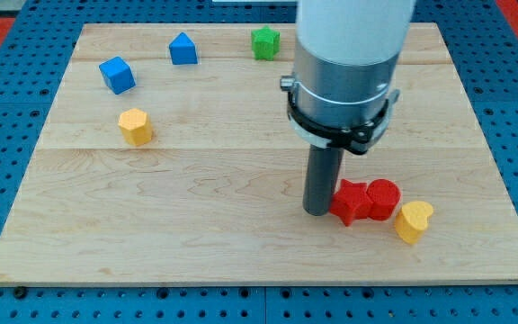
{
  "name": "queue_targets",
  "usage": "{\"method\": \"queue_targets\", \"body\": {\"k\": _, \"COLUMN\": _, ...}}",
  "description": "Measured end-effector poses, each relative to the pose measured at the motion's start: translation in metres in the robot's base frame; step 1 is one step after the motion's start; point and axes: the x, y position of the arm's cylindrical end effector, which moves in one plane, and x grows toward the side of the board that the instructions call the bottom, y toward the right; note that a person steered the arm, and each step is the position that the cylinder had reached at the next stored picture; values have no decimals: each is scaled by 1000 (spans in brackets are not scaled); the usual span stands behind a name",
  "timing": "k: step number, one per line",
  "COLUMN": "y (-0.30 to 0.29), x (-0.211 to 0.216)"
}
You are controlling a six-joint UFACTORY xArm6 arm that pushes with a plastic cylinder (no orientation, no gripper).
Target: Put the yellow hexagon to the left side of red star
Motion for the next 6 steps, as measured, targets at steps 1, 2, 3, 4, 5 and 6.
{"method": "queue_targets", "body": {"k": 1, "y": -68, "x": -32}}
{"method": "queue_targets", "body": {"k": 2, "y": -127, "x": -79}}
{"method": "queue_targets", "body": {"k": 3, "y": -165, "x": -123}}
{"method": "queue_targets", "body": {"k": 4, "y": -199, "x": -172}}
{"method": "queue_targets", "body": {"k": 5, "y": -264, "x": -177}}
{"method": "queue_targets", "body": {"k": 6, "y": -293, "x": -157}}
